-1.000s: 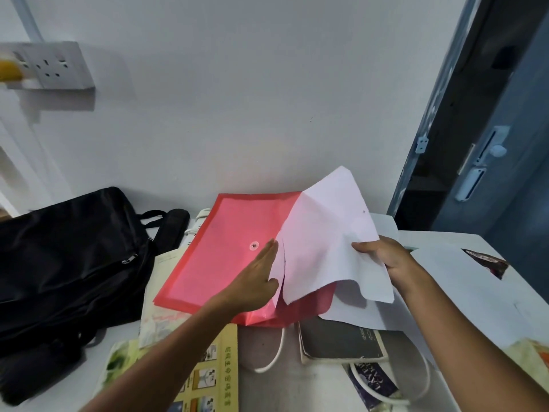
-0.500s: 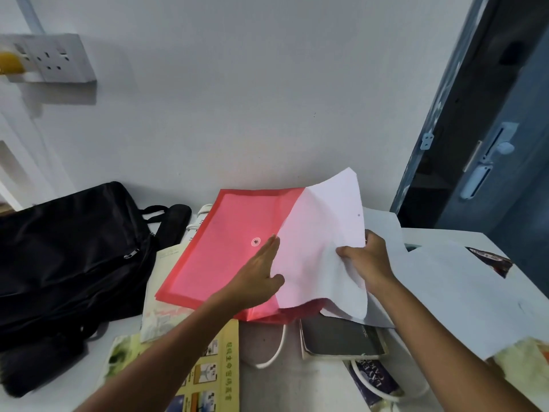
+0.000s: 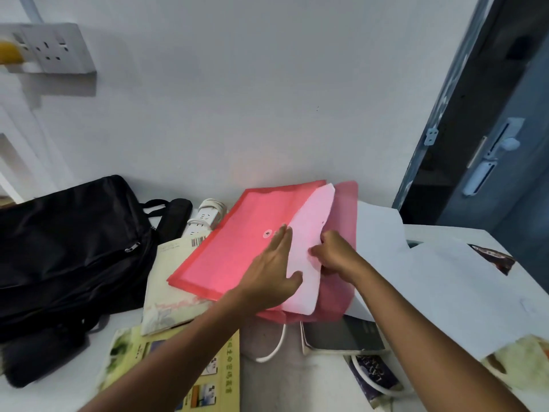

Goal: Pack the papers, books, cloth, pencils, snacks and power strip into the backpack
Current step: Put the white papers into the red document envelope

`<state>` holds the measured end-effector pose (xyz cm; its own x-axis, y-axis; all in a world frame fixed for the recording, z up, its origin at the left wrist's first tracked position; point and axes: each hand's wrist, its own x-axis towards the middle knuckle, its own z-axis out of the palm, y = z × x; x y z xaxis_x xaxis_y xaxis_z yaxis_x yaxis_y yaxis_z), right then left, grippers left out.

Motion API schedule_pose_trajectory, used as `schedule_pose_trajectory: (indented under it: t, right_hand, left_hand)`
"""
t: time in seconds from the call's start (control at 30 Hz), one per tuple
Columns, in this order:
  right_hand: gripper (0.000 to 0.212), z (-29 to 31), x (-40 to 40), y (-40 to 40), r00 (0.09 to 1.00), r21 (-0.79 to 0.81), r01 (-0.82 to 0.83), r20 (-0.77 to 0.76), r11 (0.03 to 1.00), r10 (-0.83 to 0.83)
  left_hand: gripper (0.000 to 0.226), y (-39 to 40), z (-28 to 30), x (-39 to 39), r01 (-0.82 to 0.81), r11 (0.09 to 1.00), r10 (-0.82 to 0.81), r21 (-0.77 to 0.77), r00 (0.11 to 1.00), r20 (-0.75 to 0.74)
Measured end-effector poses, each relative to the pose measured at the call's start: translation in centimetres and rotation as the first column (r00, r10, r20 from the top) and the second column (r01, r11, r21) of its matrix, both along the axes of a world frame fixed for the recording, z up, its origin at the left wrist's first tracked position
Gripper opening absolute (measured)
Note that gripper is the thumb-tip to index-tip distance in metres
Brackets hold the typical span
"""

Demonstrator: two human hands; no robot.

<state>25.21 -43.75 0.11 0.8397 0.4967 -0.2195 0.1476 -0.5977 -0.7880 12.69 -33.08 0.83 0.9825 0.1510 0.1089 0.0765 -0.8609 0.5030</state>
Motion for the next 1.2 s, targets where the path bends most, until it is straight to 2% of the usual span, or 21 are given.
schedule_pose_trajectory:
  t: [0.1, 0.17, 0.23, 0.3, 0.33, 0.4, 0.47, 0.57, 0.63, 0.67, 0.7, 0.77, 0.83, 0.9, 1.0, 1.1, 1.2]
  right_hand:
    - [0.013, 0.0, -0.9, 1.5, 0.992, 0.186, -0.007, -0.122, 0.983, 0.03]
    - [0.014, 0.2, -1.5, 2.3, 0.976, 0.247, -0.013, -0.206, 0.969, 0.066]
    - [0.023, -0.2, -0.8, 2.7, 0.985, 0.23, 0.04, -0.172, 0.972, 0.0]
    - [0.028, -0.3, -0.2, 2.9, 0.998, 0.156, 0.05, -0.031, 0.986, -0.045]
    - [0.03, -0.3, -0.2, 3.0, 1.0, 0.118, 0.008, -0.024, 0.993, -0.005]
    - [0.03, 0.2, -1.0, 3.1, 0.988, 0.087, -0.1, -0.106, 0.991, 0.109]
    - [0.026, 1.3, -1.6, 2.7, 0.985, 0.153, -0.118, -0.104, 0.981, 0.135]
    - [0.019, 3.2, -1.1, 0.5, 0.998, 0.44, 0.042, 0.02, 0.897, -0.057]
    - [0.019, 3.6, 0.3, -2.7, 0.953, 0.559, 0.198, 0.082, 0.806, -0.291]
    - [0.018, 3.2, 1.4, -4.5, 0.908, 0.563, 0.272, 0.118, 0.781, -0.401]
    - [0.016, 2.6, 2.4, -6.5, 0.859, 0.519, 0.344, 0.162, 0.782, -0.486]
    - [0.014, 0.5, 4.4, -10.8, 0.79, 0.278, 0.491, 0.259, 0.826, -0.556]
    - [0.025, -1.6, 5.5, -14.8, 0.773, -0.023, 0.592, 0.3, 0.806, -0.559]
    - [0.036, -3.2, 5.6, -17.8, 0.773, -0.227, 0.624, 0.319, 0.748, -0.548]
    - [0.048, -4.3, 4.7, -20.6, 0.759, -0.374, 0.65, 0.36, 0.662, -0.542]
    - [0.062, -4.9, 4.1, -21.5, 0.788, -0.503, 0.611, 0.312, 0.611, -0.531]
    - [0.062, -5.0, 3.6, -21.8, 0.822, -0.422, 0.569, 0.27, 0.706, -0.502]
  left_hand:
    - [0.084, -1.2, 0.5, -0.1, 0.001, 1.0, 0.0, -0.022, 0.999, 0.041]
    - [0.085, -1.6, 0.3, 0.0, -0.04, 0.999, 0.042, -0.02, 0.997, 0.07]
    - [0.085, -1.7, 0.0, 0.0, -0.078, 0.996, 0.08, -0.031, 0.994, 0.074]
    - [0.088, -1.5, -0.3, 0.0, -0.092, 0.994, 0.096, -0.056, 0.993, 0.069]
    - [0.09, -1.6, -0.4, 0.0, -0.095, 0.993, 0.1, -0.072, 0.992, 0.072]
    - [0.095, -1.6, -0.6, 0.1, -0.108, 0.989, 0.115, -0.102, 0.991, 0.069]
    - [0.1, -1.4, -0.9, 0.4, -0.125, 0.986, 0.131, -0.107, 0.99, 0.047]
    - [0.106, -0.8, -1.5, 1.1, -0.143, 0.984, 0.146, -0.103, 0.989, 0.024]
    - [0.111, -0.6, -2.0, 1.5, -0.151, 0.984, 0.153, -0.097, 0.988, 0.011]
    - [0.112, -0.7, -2.2, 1.7, -0.156, 0.983, 0.157, -0.093, 0.988, 0.004]
    - [0.113, -0.8, -2.4, 1.9, -0.16, 0.983, 0.161, -0.087, 0.987, -0.003]
    - [0.114, -1.2, -2.8, 2.3, -0.172, 0.982, 0.17, -0.08, 0.985, -0.021]
    - [0.115, -1.7, -3.2, 2.7, -0.183, 0.98, 0.18, -0.077, 0.983, -0.046]
    - [0.118, -2.2, -3.6, 3.3, -0.194, 0.979, 0.191, -0.057, 0.98, -0.065]
    - [0.119, -3.3, -3.8, 4.4, -0.203, 0.979, 0.2, -0.021, 0.976, -0.09]
    - [0.119, -4.2, -4.0, 5.3, -0.196, 0.981, 0.194, -0.008, 0.975, -0.109]
    - [0.119, -5.0, -4.3, 6.1, -0.184, 0.983, 0.184, 0.012, 0.975, -0.124]
